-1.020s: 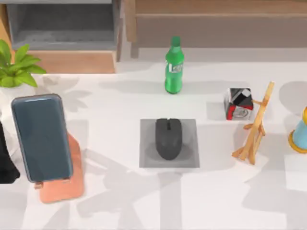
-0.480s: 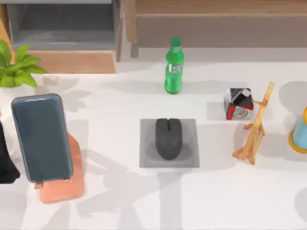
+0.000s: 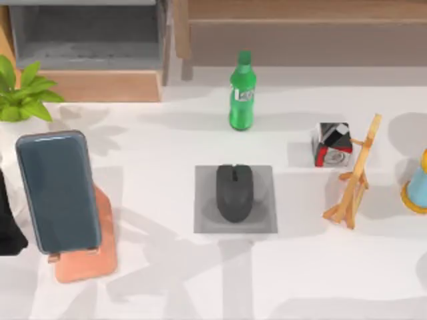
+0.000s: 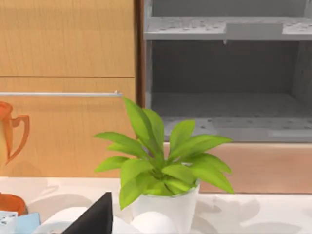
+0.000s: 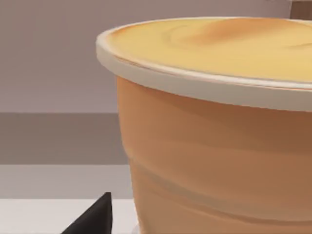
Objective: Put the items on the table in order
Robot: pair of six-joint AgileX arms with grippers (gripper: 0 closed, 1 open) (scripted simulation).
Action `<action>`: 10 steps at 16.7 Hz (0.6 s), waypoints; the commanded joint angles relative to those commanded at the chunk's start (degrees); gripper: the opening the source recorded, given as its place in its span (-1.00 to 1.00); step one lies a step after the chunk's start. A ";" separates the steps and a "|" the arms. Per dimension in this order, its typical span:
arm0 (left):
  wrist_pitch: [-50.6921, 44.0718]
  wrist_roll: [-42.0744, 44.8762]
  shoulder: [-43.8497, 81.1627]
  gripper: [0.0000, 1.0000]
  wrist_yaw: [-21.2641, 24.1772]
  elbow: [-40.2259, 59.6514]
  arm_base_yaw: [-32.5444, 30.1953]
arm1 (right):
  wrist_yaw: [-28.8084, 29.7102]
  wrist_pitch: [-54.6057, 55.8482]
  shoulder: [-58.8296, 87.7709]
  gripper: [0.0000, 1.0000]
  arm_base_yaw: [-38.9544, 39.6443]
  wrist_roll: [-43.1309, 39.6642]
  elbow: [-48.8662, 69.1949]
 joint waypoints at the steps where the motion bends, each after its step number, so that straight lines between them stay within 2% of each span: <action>1: 0.00 0.00 0.00 1.00 0.00 0.00 0.00 | 0.00 0.00 0.00 1.00 0.00 0.00 0.00; 10: 0.00 0.00 0.00 1.00 0.00 0.00 0.00 | 1.87 -5.23 1.40 1.00 1.84 -0.02 6.60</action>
